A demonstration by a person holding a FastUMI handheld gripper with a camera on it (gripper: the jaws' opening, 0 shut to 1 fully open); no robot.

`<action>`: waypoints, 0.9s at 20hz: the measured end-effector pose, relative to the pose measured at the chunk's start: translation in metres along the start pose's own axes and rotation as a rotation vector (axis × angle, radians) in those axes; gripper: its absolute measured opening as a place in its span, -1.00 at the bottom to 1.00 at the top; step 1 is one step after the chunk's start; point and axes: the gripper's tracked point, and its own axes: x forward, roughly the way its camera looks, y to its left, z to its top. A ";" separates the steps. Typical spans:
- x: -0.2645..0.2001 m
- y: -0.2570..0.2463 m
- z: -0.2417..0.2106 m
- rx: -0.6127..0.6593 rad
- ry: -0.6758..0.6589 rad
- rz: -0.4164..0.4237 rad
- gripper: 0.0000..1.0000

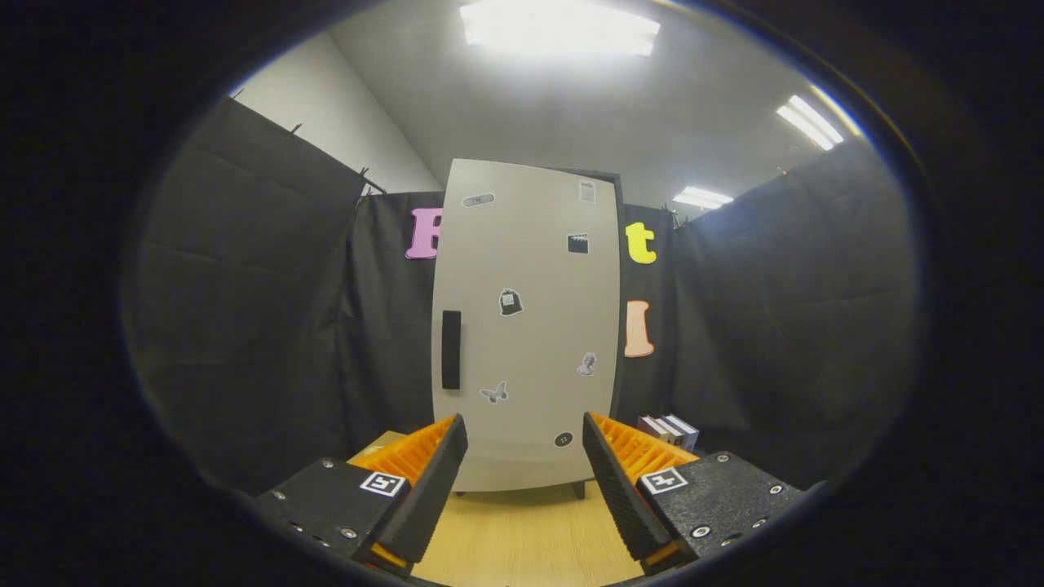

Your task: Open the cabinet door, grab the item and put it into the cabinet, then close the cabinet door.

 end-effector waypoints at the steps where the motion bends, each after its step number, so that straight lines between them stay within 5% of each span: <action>1: -0.004 -0.003 0.000 0.004 -0.002 0.001 0.77; 18: -0.010 -0.019 0.005 0.010 -0.003 -0.010 0.78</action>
